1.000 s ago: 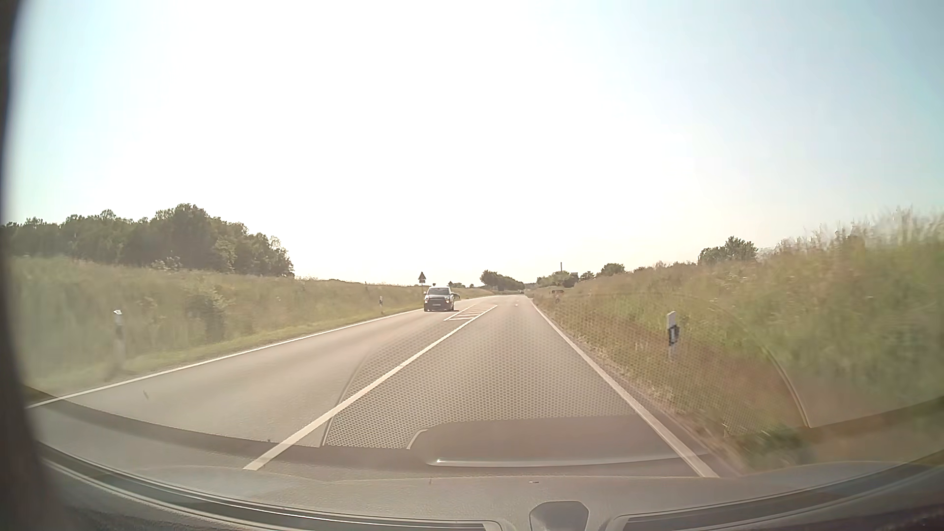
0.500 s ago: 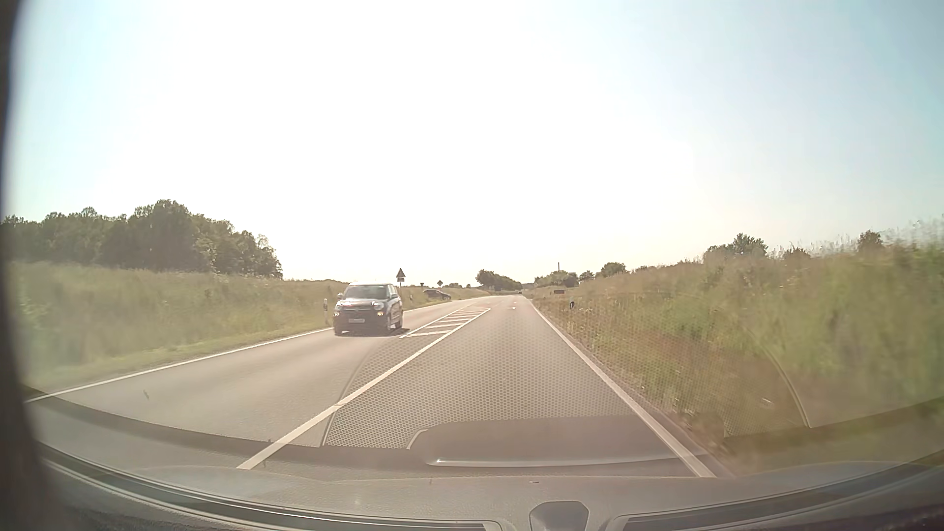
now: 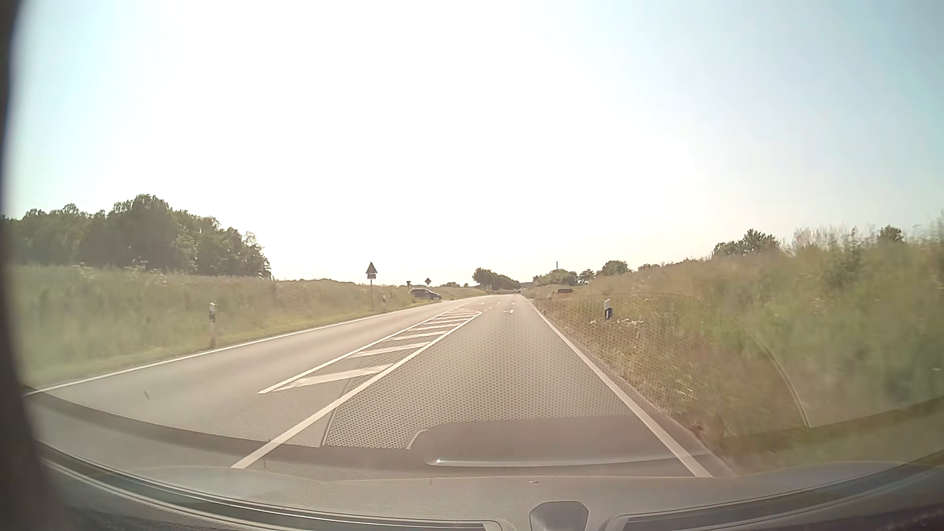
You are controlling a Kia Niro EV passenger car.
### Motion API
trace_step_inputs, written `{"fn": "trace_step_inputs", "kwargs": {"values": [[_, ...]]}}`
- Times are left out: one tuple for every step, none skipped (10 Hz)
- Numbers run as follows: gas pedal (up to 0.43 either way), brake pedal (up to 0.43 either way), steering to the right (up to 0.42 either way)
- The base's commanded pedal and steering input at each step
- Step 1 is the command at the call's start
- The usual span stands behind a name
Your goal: Follow the waypoints while adhering to traffic rules and regulations
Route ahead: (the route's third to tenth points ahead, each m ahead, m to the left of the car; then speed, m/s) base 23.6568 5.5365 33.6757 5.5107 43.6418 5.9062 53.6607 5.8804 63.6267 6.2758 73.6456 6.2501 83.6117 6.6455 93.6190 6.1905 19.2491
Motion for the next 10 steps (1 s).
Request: {"fn": "trace_step_inputs", "kwargs": {"values": [[0.067, 0.006, 0.003], [0.079, 0.006, 0.003], [0.087, 0.006, 0.003], [0.11, 0.006, 0.003], [0.11, 0.006, 0.003], [0.11, 0.006, 0.003], [0.118, 0.006, 0.003], [0.118, 0.006, 0.003], [0.138, 0.006, 0.003], [0.138, 0.006, 0.003]]}}
